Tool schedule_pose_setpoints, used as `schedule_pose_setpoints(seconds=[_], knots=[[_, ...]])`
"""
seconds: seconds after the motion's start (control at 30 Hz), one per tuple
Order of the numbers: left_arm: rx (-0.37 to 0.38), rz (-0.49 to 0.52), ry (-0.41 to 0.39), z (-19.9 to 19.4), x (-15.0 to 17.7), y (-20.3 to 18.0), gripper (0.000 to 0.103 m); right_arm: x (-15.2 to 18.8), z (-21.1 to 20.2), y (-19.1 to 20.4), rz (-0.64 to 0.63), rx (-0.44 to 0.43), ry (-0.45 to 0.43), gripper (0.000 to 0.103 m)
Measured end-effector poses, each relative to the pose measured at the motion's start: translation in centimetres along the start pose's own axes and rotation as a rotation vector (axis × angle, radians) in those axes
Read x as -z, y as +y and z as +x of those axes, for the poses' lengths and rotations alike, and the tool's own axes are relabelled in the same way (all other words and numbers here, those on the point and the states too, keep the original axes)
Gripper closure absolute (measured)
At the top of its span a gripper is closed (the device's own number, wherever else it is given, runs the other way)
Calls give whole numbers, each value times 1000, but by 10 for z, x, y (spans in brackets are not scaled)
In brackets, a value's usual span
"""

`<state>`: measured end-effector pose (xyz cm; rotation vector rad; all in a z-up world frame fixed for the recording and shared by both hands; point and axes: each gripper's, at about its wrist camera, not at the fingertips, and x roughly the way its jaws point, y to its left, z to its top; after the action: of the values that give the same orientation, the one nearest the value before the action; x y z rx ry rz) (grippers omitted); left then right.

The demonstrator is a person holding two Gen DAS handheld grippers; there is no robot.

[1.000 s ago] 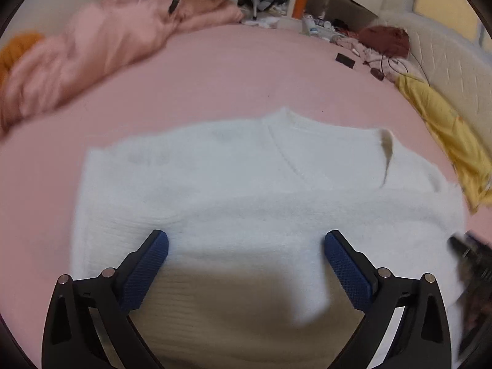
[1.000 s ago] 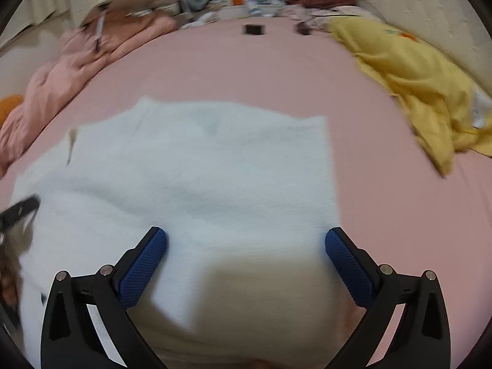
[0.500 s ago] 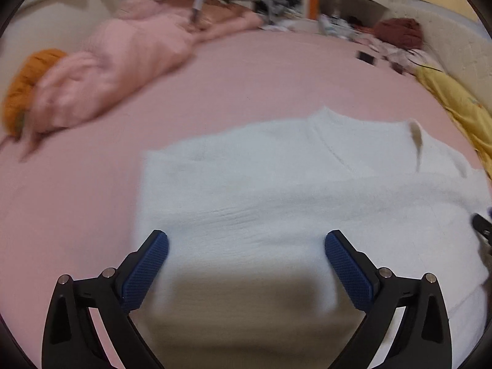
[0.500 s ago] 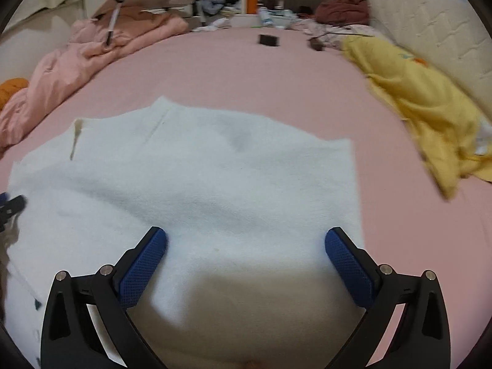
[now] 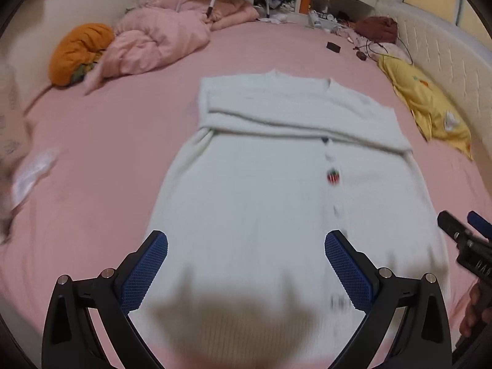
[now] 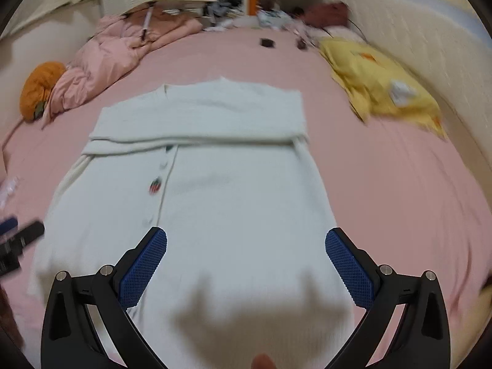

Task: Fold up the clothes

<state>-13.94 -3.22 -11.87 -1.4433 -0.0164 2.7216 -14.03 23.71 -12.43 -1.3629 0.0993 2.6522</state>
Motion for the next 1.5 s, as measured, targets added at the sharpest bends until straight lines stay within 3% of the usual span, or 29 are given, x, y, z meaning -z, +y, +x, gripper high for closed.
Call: schedule_pose_setpoints(seconds=[0.1,0.23,0.33,0.47,0.97,1.5], knots=[[-5,23,-38,-38,19,-3,1,21,-41,-1,33,-21,-1,0],[27,1,-90,-83,32,-1,1,41,-95,3,19,-32,-76,0],[10,13,-94,-102,39,-5,1,49,-125,9,-25,-10,-108,0],[46,2,-101,-121,51,-9,1,55,-149,11,-41,-9,-150,0],[52,-9,-112,-143,69,-6,1,64,-181,1,-28,-31,-200,0],[24,-19,-80,-137,76,5,1,68,-176,5,-41,-52,-181,0]])
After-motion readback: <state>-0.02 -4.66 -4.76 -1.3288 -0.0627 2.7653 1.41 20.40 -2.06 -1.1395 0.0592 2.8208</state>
